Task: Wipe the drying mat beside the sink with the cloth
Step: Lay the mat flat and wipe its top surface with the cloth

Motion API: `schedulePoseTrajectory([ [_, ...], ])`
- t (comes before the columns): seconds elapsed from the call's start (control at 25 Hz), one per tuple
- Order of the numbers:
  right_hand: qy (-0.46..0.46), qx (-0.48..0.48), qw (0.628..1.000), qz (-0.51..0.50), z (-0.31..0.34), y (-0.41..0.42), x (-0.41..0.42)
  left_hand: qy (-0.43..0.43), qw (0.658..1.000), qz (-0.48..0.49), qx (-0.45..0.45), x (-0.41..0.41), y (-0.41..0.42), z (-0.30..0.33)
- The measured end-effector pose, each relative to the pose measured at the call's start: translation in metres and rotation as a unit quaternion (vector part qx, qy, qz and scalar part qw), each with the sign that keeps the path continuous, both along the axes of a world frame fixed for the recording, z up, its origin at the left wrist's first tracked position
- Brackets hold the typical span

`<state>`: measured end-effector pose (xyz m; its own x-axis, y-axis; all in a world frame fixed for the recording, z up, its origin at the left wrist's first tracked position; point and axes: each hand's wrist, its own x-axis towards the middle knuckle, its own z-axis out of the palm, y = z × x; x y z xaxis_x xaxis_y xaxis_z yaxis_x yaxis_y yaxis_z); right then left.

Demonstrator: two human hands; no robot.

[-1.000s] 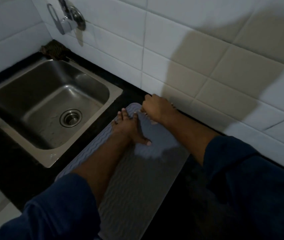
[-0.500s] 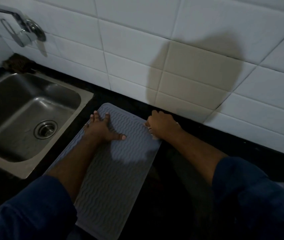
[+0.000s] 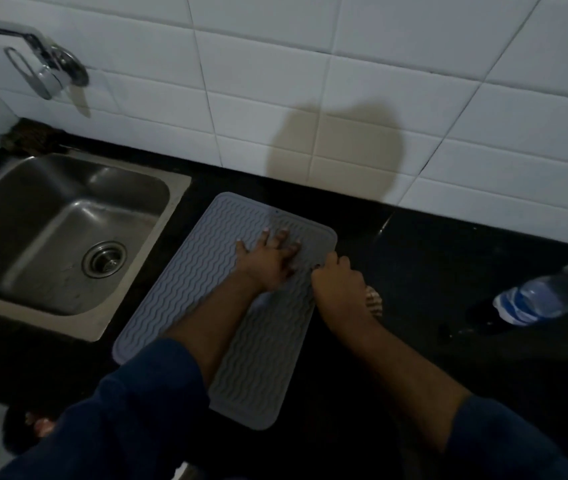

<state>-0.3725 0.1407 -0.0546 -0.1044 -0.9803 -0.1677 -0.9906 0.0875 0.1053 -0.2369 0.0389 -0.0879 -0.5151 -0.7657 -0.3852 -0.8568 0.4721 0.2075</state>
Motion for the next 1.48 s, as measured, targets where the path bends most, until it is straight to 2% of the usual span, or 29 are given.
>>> schedulePoseTrajectory([
  [0.16,-0.033,-0.025,0.998,-0.042,-0.001,0.041,0.038,-0.024,0.999,0.014,0.046,-0.007,-0.004,0.011],
  [0.4,-0.053,0.059,0.985,-0.152,0.006,0.092,0.104,0.043,0.999,0.008,0.032,-0.001,0.003,0.001],
  [0.48,-0.076,0.090,0.973,-0.198,0.010,0.103,0.120,0.051,0.998,0.003,0.024,0.001,0.003,-0.001],
  [0.6,-0.058,0.133,0.962,-0.232,0.011,0.116,0.140,0.056,0.998,0.000,0.024,0.002,0.005,0.000],
  [0.72,-0.114,0.053,0.936,-0.329,0.011,0.139,0.162,0.043,0.999,0.003,0.033,0.002,0.005,0.001],
  [0.8,-0.176,0.043,0.906,-0.384,0.002,0.158,0.171,0.038,0.999,-0.001,0.032,0.003,0.005,0.001],
  [0.96,-0.189,-0.046,0.886,-0.421,-0.009,0.175,0.193,0.042,0.999,-0.010,0.030,0.007,0.005,0.001],
  [1.04,-0.183,-0.025,0.879,-0.439,-0.021,0.185,0.195,0.057,0.998,-0.009,0.036,0.010,0.005,-0.003],
  [1.12,-0.185,0.050,0.879,-0.436,-0.045,0.198,0.197,0.048,0.998,-0.002,0.047,0.015,0.004,0.001],
  [1.2,-0.162,0.103,0.903,-0.384,-0.054,0.214,0.203,0.024,0.998,-0.017,0.053,0.025,0.003,0.015],
  [1.24,-0.150,0.082,0.920,-0.352,-0.053,0.218,0.200,0.027,0.997,-0.060,0.032,0.032,0.004,0.024],
  [1.32,-0.094,0.063,0.961,-0.253,-0.037,0.216,0.194,0.041,0.978,-0.205,-0.020,0.060,0.015,0.025],
  [1.4,-0.076,0.062,0.976,-0.195,-0.014,0.215,0.179,0.039,0.938,-0.345,-0.005,0.091,0.040,0.010],
  [1.48,-0.065,0.099,0.981,-0.156,0.004,0.211,0.167,0.025,0.920,-0.392,-0.004,0.116,0.062,-0.008],
])
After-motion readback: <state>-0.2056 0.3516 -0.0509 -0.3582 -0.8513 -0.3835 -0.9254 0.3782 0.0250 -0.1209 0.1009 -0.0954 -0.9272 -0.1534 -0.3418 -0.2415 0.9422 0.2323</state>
